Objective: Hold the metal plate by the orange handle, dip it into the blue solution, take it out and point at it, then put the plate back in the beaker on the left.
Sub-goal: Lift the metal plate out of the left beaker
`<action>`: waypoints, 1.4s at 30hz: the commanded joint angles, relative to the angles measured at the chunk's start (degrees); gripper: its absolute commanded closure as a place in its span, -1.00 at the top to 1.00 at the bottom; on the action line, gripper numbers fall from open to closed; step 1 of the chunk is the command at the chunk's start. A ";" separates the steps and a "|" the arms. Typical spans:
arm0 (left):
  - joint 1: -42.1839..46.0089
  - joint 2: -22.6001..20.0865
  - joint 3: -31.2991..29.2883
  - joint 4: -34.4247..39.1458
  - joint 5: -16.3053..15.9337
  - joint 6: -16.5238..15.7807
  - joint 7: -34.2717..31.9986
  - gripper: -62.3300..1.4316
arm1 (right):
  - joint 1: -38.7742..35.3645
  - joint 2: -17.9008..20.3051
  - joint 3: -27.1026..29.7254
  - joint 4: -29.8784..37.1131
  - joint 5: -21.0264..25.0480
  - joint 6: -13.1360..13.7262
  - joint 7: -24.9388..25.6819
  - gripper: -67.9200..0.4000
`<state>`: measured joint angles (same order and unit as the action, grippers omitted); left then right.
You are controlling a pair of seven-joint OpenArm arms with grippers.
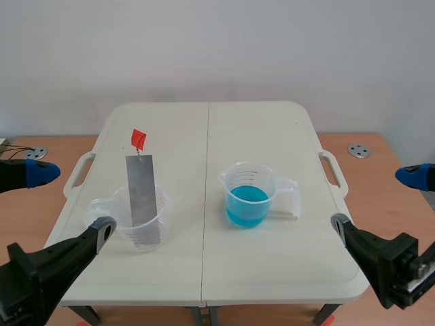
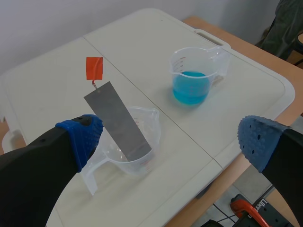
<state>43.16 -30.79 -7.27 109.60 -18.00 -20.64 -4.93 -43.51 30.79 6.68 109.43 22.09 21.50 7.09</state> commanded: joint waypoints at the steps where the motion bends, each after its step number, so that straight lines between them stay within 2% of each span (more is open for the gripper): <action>1: -0.02 0.15 0.11 0.59 -0.57 0.11 -1.01 0.97 | 0.63 -0.17 0.11 1.07 0.22 0.02 0.98 0.92; 20: 0.02 0.15 0.11 0.59 -0.59 0.17 -1.01 0.96 | 0.63 -0.17 0.11 1.07 0.20 0.02 1.25 0.92; 22: 0.48 0.15 0.11 0.59 -0.61 0.81 -1.11 0.81 | 0.63 -0.17 0.11 1.07 0.20 0.02 1.25 0.92; 28: 4.15 0.15 -0.68 0.61 -0.31 1.95 -4.85 0.04 | 0.68 -0.17 0.11 1.09 -0.33 0.04 2.91 0.92; 31: 6.71 0.28 -2.45 0.61 -0.17 1.92 -7.26 -0.22 | 1.53 -0.15 0.04 1.09 -1.07 1.05 3.50 0.92; 36: 11.85 0.31 -6.49 0.61 -0.17 1.88 -10.78 -0.66 | 4.63 0.52 -1.64 1.09 -1.09 1.07 3.13 0.92; 39: 14.71 0.42 -8.31 0.61 -0.17 1.86 -12.00 -0.83 | 7.17 0.98 -3.65 1.09 -1.11 1.07 3.06 0.92; 42: 16.87 0.83 -9.60 0.61 0.11 1.88 -12.46 -0.84 | 9.86 1.27 -6.10 1.09 -1.14 1.03 2.21 0.92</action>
<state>59.77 -30.70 -16.73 109.60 -17.78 -18.72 -16.43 -34.74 31.29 0.80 109.43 20.38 22.79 8.73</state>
